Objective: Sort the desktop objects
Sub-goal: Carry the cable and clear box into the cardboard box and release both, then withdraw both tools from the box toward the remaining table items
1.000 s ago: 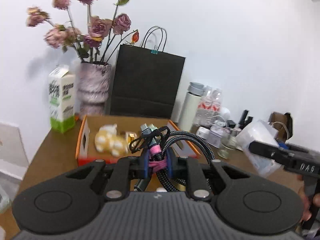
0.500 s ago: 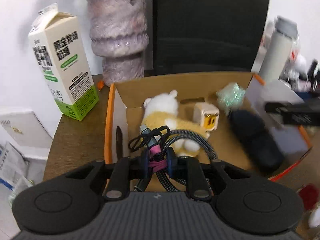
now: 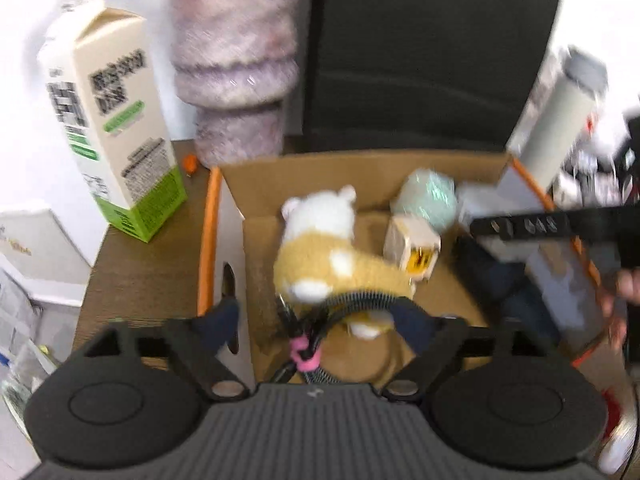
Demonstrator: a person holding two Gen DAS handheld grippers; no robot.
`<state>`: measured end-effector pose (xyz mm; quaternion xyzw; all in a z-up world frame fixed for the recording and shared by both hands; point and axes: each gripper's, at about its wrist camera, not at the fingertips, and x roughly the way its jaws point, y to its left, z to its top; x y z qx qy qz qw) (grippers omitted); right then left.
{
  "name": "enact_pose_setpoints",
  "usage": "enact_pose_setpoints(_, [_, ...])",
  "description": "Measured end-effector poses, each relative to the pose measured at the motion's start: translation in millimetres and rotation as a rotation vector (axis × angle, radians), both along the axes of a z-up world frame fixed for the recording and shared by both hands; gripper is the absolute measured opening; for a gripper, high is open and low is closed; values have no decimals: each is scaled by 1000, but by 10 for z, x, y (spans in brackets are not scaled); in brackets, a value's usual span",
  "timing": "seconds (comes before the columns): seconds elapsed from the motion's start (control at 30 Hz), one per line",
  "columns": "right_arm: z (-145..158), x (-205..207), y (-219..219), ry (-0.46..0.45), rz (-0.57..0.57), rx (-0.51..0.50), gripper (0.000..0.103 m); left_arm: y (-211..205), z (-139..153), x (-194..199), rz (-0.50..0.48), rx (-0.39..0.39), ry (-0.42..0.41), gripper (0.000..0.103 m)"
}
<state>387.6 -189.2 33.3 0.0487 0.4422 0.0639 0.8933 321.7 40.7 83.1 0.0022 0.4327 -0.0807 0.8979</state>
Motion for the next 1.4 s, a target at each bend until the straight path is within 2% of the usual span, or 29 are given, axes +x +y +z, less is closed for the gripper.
enact_pose_setpoints(0.03, [57, -49, -36, -8, -6, 17, 69, 13, 59, -7, 17, -16, 4, 90])
enact_pose_setpoints(0.1, [221, -167, -80, -21, -25, 24, 69, 39, 157, -8, 61, -52, 30, 102])
enact_pose_setpoints(0.17, [407, -270, -117, -23, -40, 21, 70, 87, 243, -59, 142, -92, 56, 103])
enact_pose_setpoints(0.23, [579, -400, -135, -36, -36, 28, 70, 116, 321, -134, 183, -126, 96, 103])
enact_pose_setpoints(0.33, [821, -677, -102, -63, -15, -2, 75, 99, 435, -350, 214, -112, 101, 103])
enact_pose_setpoints(0.47, [1015, -1187, -96, -127, 9, -33, 84, 60, 545, -791, 223, -82, 46, 103])
enact_pose_setpoints(0.57, [914, -1771, -97, -203, 36, -29, 85, -4, 464, -1349, 241, -43, -67, 103])
enact_pose_setpoints(0.63, [802, -2220, -120, -258, 49, -26, 85, -111, 338, -1781, 193, 5, -141, 103])
enact_pose_setpoints(0.73, [631, -2803, -116, -309, 69, -42, 85, -257, 151, -2323, 106, 34, -196, 103])
enact_pose_setpoints(0.83, [482, -3354, -74, -360, 108, -73, 85, -373, -29, -2806, 93, 30, -258, 103])
enact_pose_setpoints(0.9, [410, -3680, -62, -407, 97, -71, 86, -463, -155, -3106, 80, 25, -271, 103])
enact_pose_setpoints(1.0, [268, -4139, -65, -456, 77, -61, 86, -576, -310, -3489, 54, 68, -310, 103])
enact_pose_setpoints(1.1, [109, -4589, -30, -495, 79, -95, 86, -640, -445, -3907, 103, 113, -379, 103])
enact_pose_setpoints(1.23, [-94, -5097, -7, -543, 59, -89, 88, -701, -626, -4382, 104, 64, -417, 103])
enact_pose_setpoints(1.3, [-188, -5322, 25, -565, 97, -128, 88, -734, -672, -4586, 108, 75, -443, 103])
enact_pose_setpoints(1.4, [-256, -5596, 80, -624, 108, -256, 88, -727, -742, -4814, 121, 80, -466, 103])
